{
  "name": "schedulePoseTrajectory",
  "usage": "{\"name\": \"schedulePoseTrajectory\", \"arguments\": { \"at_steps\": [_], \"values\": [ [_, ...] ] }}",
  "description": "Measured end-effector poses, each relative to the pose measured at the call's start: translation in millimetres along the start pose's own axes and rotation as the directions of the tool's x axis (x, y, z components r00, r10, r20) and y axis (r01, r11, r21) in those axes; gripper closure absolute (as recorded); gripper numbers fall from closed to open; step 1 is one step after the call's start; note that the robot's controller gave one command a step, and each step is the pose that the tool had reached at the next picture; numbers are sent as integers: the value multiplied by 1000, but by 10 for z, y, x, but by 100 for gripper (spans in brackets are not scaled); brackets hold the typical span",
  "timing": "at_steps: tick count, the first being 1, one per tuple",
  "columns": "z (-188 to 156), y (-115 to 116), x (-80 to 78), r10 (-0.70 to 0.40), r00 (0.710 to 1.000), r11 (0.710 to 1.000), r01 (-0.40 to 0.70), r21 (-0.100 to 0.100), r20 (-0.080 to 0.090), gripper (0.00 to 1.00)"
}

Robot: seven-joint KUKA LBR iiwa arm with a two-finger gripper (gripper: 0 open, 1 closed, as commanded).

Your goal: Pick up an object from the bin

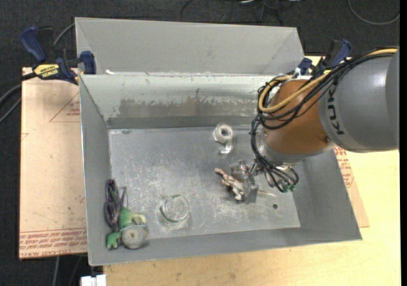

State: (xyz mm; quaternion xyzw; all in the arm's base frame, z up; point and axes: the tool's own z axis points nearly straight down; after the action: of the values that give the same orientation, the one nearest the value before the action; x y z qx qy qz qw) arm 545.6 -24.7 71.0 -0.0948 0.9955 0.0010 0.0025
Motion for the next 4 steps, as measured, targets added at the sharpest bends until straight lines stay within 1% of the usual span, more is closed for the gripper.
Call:
{"name": "schedulePoseTrajectory", "arguments": {
  "at_steps": [1,2,3,4],
  "values": [
    [-860,-115,-78,-2,1000,1000,2,0,2,0],
    [-860,-117,-79,-2,1000,1000,2,0,2,0],
    [-533,-117,-231,-114,993,993,114,4,11,0],
    [-16,42,-186,-274,962,962,274,-2,4,0]
  ]
}}
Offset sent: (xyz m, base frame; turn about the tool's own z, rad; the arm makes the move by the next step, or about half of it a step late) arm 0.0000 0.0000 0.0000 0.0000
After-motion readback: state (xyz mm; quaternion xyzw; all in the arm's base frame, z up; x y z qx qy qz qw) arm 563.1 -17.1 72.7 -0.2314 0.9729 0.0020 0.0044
